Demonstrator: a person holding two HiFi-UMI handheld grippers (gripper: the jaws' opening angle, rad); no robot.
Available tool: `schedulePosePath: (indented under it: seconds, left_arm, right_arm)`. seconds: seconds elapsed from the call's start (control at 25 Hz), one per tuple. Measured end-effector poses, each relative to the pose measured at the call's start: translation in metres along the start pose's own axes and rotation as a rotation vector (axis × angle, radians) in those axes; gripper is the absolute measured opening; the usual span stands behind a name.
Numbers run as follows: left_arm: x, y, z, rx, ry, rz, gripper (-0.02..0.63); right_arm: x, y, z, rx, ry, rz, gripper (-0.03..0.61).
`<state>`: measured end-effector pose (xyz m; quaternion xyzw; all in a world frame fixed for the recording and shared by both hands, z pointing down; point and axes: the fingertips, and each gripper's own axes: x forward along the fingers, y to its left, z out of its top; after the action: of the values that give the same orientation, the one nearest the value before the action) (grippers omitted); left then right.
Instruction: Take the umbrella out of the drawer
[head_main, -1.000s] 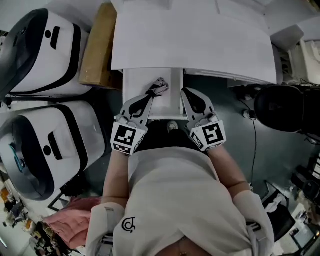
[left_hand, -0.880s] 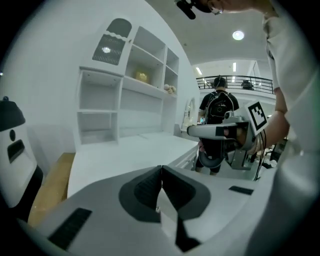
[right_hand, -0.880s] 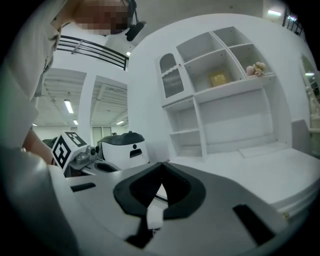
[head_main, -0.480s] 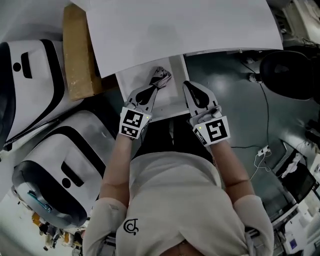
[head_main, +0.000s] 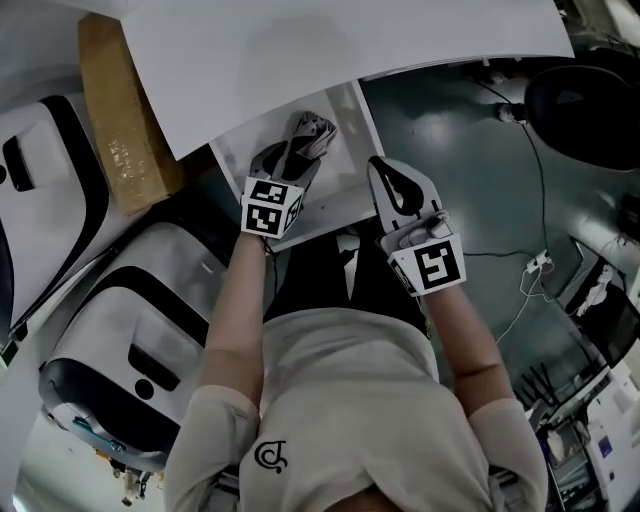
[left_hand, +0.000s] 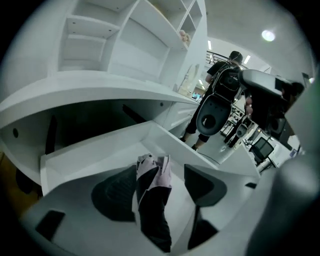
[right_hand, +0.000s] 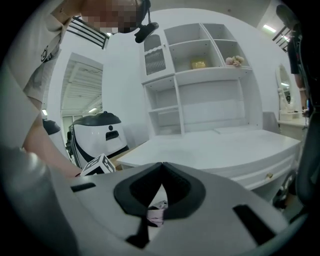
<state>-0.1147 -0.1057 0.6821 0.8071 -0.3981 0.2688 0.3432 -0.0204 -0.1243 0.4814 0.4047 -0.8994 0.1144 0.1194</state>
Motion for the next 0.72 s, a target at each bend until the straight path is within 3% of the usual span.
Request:
schedulePosePath:
  seconds: [0.48,0.72]
  left_arm:
    - [0.063,0.020,-0.045,0.038,0.246,0.006,0.402]
    - [0.083,0.026,-0.058,0.053,0.335,0.057,0.413]
  right_arm:
    - [0.007,-0.012,-0.020,0.013,0.035,-0.051,0.006]
    - [0.013,-0.021,-0.026,0.030,0.043,-0.064,0.006]
